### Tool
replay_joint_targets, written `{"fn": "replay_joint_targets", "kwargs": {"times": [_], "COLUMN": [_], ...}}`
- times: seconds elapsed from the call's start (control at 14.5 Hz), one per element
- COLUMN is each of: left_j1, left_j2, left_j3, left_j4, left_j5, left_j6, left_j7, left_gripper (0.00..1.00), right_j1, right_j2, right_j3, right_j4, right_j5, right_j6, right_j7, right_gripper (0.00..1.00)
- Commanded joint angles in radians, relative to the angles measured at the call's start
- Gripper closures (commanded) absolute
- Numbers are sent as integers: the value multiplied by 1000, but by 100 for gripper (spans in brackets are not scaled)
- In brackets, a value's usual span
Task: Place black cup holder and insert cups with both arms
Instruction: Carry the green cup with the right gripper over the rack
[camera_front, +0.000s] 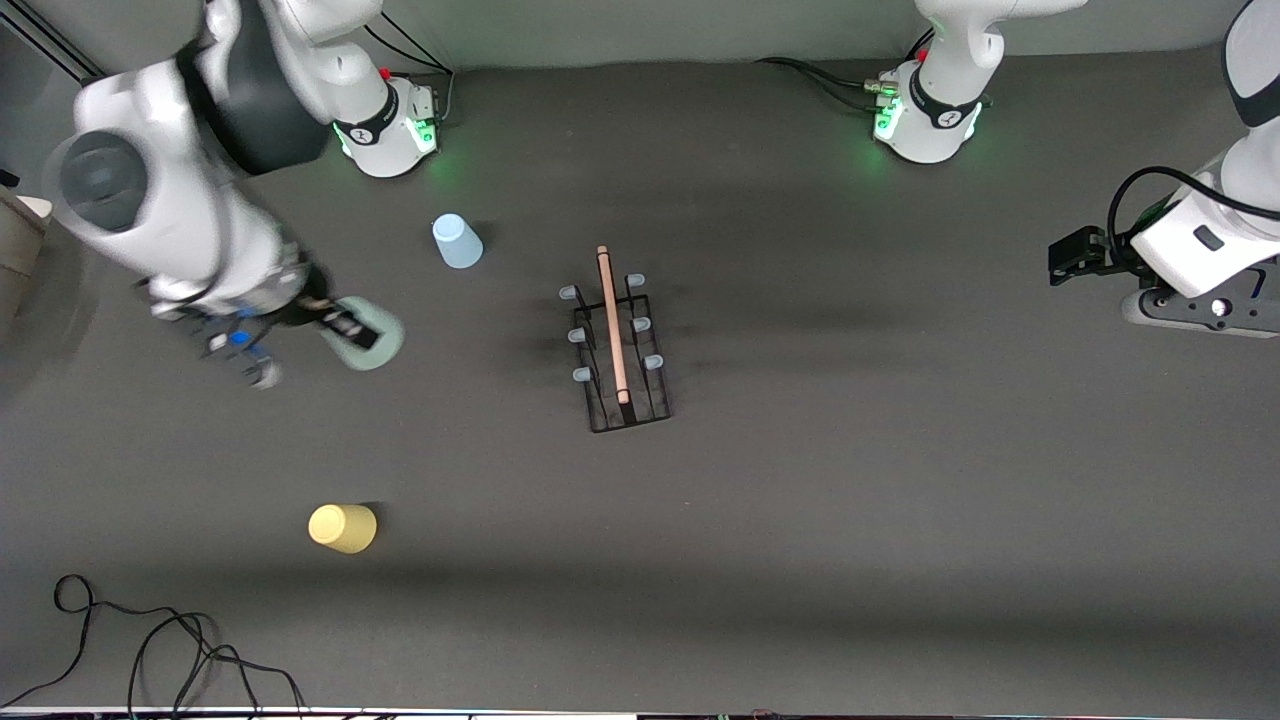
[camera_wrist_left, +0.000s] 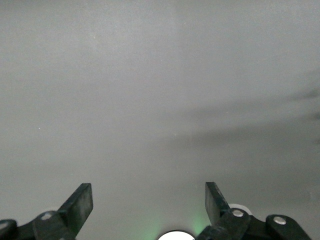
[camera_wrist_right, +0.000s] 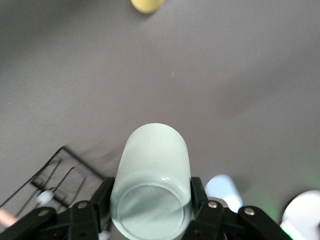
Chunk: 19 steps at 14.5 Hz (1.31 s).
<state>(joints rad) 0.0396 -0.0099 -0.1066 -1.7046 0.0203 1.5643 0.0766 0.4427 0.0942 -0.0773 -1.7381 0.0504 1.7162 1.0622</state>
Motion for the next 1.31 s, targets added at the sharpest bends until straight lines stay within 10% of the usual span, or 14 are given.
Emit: {"fn": "replay_joint_targets", "kwargs": {"times": [0.0, 1.24], "left_j1": [3, 6], "left_j2": [8, 7], "left_j3": [-1, 4], "left_j4": [23, 22], "left_j5": [9, 9], "left_j6": [-21, -32], "left_j7": [3, 6], "left_gripper": [0, 0], "right_j1": [123, 343], "right_j2": [-1, 67], "right_j3": [-12, -12], "right_j4": [5, -248], "right_j5": [75, 143], "right_j6": [-3, 381], "right_j7": [262, 496], "right_gripper": [100, 100]}}
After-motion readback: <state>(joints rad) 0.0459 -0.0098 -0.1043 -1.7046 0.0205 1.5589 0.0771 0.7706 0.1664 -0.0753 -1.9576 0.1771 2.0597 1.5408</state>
